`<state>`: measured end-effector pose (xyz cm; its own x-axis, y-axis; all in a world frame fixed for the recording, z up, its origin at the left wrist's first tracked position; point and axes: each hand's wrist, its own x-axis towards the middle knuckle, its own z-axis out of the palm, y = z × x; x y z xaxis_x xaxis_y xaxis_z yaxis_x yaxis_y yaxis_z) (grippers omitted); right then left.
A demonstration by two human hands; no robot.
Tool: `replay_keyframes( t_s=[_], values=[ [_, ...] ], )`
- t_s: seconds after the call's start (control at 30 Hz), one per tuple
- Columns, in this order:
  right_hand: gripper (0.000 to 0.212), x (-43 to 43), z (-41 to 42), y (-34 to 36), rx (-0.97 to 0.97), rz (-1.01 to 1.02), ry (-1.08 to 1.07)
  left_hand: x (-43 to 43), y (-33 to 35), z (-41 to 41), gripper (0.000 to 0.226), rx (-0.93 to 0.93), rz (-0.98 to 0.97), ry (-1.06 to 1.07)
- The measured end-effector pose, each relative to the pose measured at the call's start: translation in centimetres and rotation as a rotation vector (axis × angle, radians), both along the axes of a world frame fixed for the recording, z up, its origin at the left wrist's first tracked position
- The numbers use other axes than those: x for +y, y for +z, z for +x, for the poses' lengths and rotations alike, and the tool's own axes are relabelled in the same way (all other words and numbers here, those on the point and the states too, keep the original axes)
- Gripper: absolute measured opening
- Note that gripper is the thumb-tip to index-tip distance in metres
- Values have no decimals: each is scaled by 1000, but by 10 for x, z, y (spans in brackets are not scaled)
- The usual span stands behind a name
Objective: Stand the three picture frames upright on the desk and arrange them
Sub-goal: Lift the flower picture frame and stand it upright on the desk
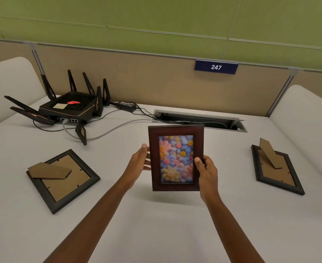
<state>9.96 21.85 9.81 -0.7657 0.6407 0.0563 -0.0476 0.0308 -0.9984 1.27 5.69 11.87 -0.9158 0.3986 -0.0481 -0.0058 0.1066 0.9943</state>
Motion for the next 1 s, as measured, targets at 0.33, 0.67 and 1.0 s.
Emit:
replay_keyframes(
  t_s=[0.33,0.67,1.0],
  values=[
    [21,9,-2,9,-12,-108,36,6,-22,11,53,-163,12,70],
    [18,14,-4,-4,-52,-115,144,23,-22,2,63,-277,115,81],
    [16,16,-24,-21,-30,-127,159,43,-7,-1,66,-342,170,41]
  ],
)
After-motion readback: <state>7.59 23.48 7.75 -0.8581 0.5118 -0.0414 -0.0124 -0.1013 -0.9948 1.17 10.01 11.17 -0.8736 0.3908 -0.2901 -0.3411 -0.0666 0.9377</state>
